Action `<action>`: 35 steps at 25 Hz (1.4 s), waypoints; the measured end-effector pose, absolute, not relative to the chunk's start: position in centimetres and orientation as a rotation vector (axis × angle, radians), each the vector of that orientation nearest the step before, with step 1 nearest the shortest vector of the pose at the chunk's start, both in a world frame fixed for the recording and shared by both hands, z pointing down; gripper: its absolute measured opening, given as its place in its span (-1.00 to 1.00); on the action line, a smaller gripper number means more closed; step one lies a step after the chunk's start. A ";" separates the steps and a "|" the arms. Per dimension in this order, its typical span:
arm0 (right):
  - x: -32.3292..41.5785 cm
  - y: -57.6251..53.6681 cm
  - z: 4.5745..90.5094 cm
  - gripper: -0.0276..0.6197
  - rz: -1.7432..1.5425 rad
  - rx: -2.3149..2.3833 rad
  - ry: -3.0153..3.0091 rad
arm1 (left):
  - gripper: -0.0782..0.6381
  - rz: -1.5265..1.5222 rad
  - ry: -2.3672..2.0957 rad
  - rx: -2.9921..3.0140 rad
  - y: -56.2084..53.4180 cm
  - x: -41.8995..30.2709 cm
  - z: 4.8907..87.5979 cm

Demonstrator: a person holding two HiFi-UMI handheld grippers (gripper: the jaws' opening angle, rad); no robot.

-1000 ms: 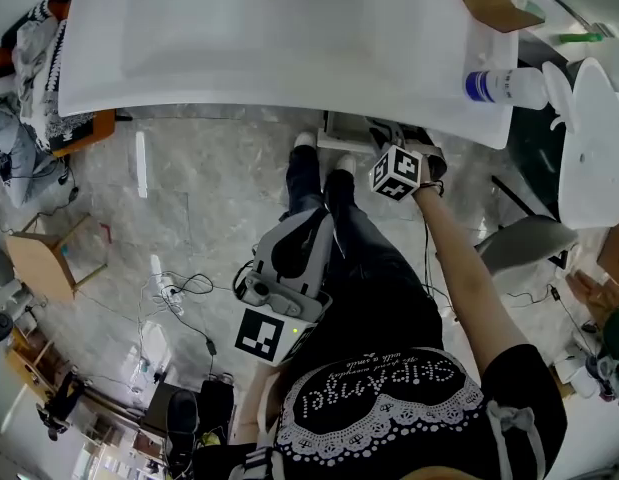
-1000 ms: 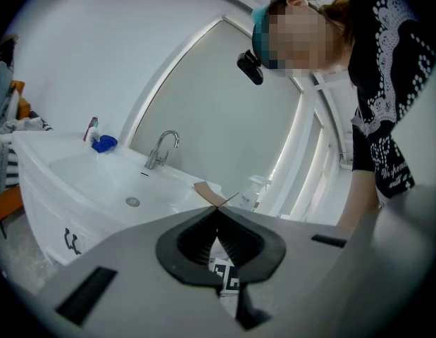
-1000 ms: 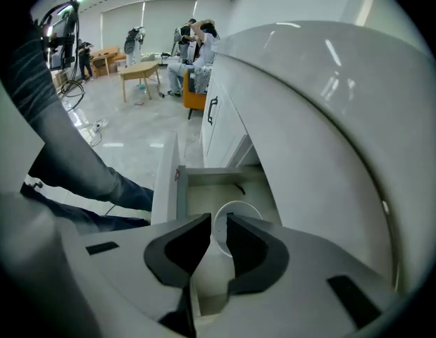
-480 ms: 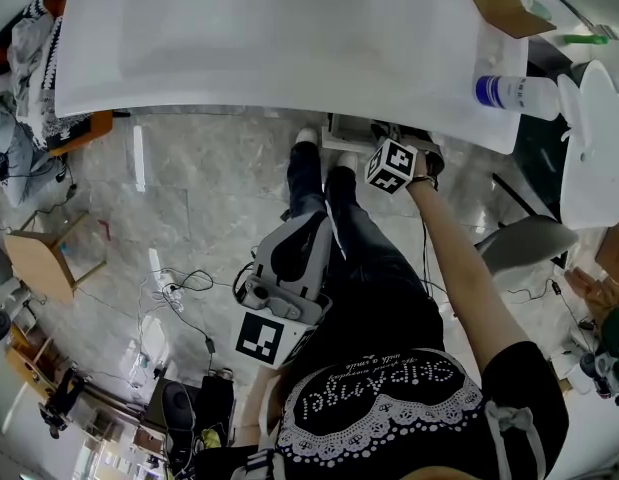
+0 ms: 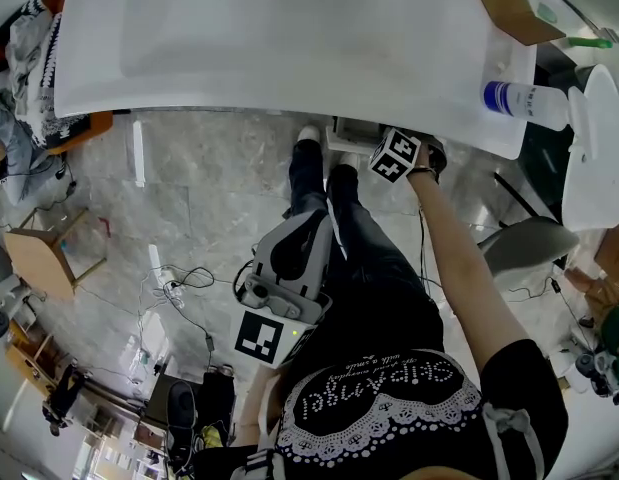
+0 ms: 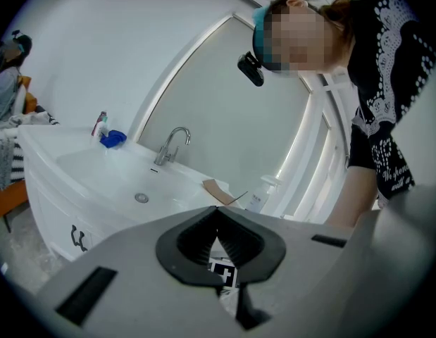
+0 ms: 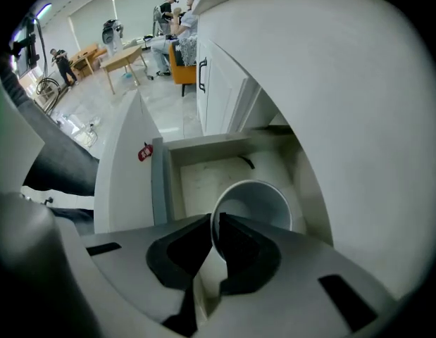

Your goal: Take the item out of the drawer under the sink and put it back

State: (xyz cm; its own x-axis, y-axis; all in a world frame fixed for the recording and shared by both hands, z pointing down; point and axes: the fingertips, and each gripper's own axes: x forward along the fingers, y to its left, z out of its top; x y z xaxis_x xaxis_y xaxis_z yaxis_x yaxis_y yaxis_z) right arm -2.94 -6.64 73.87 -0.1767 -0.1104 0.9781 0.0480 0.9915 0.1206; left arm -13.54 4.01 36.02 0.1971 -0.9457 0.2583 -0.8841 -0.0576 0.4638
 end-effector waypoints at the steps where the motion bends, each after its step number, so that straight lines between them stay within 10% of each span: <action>1: -2.9 -6.7 73.9 -0.83 -0.126 0.056 -1.748 | -0.77 -0.157 -1.702 1.956 3.9 -13.6 36.0; 35: 1.6 -0.6 53.5 -0.84 -0.089 0.470 -2.229 | -0.77 -0.048 -1.655 2.229 7.1 -9.0 31.3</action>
State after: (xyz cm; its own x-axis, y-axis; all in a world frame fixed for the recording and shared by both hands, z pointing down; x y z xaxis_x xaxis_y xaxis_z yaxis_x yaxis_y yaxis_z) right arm 1.57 -0.58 53.47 -0.5808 -0.3622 0.7291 -0.3027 0.9274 0.2197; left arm -8.98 7.10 31.29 0.3120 -0.9317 0.1858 -0.9194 -0.2468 0.3062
